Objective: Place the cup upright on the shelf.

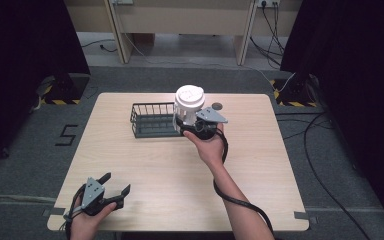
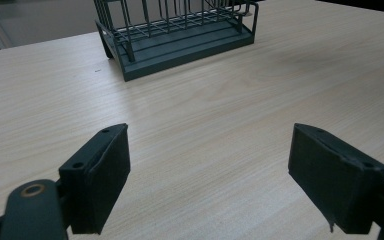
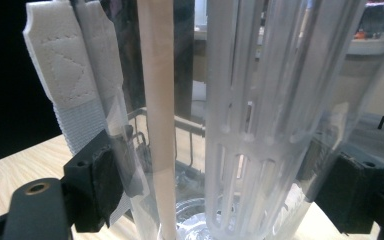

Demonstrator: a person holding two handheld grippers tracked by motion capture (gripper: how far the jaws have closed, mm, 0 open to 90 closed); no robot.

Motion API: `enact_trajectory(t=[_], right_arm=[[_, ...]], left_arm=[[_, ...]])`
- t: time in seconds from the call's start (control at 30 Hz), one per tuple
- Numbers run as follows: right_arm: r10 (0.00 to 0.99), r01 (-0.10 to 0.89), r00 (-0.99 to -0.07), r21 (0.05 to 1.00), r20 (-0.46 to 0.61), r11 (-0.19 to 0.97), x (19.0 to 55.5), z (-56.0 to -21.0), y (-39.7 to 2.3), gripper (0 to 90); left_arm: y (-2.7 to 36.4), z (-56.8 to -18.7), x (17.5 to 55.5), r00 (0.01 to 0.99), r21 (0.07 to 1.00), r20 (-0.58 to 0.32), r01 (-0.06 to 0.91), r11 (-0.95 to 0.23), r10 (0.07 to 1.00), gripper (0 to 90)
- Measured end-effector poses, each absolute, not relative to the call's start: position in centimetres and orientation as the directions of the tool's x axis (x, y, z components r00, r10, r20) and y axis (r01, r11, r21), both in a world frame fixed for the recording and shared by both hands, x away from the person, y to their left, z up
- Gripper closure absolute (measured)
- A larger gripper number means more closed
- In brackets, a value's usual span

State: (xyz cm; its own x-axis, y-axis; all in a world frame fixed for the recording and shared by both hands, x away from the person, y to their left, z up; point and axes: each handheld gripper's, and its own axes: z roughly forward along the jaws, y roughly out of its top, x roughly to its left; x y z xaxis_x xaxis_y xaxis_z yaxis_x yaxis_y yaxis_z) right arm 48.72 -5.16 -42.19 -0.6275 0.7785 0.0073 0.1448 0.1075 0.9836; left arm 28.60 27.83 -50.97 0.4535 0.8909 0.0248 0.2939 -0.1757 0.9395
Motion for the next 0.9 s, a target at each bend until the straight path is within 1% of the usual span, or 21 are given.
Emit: enact_trajectory(t=[0.9], right_arm=[[0.769,0.154,-0.639,0.983,0.019,0.104,52.5,-40.6,-1.3,18.6]], left_arm=[[27.8,-51.0,28.6,0.455,0.941,0.017,0.294,-0.168,0.89,16.5]])
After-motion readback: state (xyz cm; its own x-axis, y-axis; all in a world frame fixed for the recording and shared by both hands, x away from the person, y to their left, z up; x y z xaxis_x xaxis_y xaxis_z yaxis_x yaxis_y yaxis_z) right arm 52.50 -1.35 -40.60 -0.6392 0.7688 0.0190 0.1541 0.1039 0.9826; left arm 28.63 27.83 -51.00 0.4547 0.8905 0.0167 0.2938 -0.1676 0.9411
